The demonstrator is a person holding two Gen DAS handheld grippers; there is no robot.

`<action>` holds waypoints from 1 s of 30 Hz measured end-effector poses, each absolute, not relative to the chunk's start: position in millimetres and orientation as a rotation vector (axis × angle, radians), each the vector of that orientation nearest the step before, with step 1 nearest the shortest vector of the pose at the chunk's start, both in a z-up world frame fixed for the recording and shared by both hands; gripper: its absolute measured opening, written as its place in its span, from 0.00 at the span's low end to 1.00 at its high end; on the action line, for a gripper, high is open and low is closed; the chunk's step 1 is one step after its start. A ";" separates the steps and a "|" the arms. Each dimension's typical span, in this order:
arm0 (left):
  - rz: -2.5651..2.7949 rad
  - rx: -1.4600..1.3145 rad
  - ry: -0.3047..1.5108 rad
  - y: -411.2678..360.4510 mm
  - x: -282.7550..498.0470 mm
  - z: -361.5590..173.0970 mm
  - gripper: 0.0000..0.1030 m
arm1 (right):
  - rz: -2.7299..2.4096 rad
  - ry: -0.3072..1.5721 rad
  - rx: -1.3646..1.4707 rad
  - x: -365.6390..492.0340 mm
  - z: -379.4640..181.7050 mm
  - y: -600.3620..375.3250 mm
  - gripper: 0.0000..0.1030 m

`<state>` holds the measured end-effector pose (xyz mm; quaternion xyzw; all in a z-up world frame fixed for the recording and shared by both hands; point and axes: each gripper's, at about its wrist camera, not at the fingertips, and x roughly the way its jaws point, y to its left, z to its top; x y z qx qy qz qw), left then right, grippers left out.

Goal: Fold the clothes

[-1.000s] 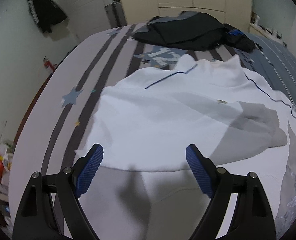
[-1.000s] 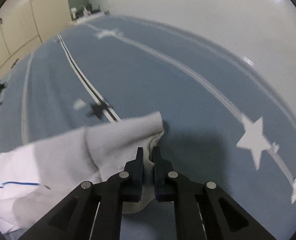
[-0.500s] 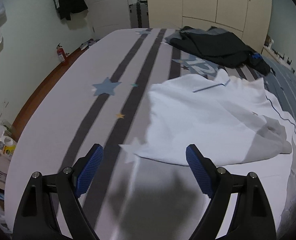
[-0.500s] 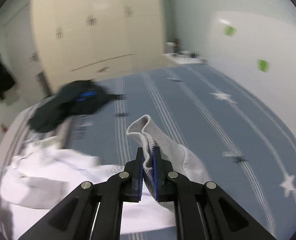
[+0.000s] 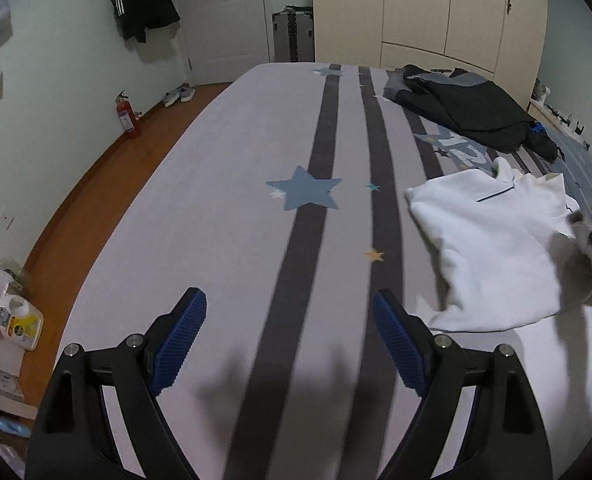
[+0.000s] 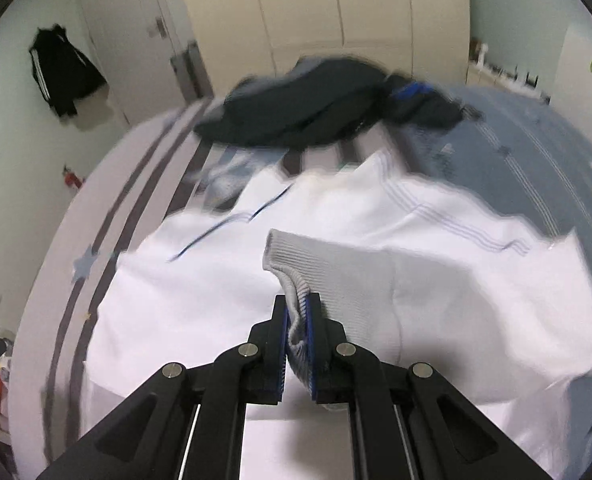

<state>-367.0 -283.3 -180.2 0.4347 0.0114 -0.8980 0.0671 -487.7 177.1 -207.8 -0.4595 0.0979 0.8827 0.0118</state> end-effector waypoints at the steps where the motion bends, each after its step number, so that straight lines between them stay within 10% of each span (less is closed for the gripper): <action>1: -2.709 1.311 0.037 -286.8 -369.0 -182.9 0.81 | 2.731 0.316 -1.466 -489.6 -214.6 163.3 0.07; 13: -2.742 1.385 0.101 -272.2 -381.8 -204.6 0.81 | 2.856 0.246 -1.667 -467.7 -228.5 85.9 0.33; 30: -2.923 1.637 0.219 -54.2 -428.9 -220.5 0.81 | 2.406 0.259 -1.389 -373.8 -223.2 449.4 0.37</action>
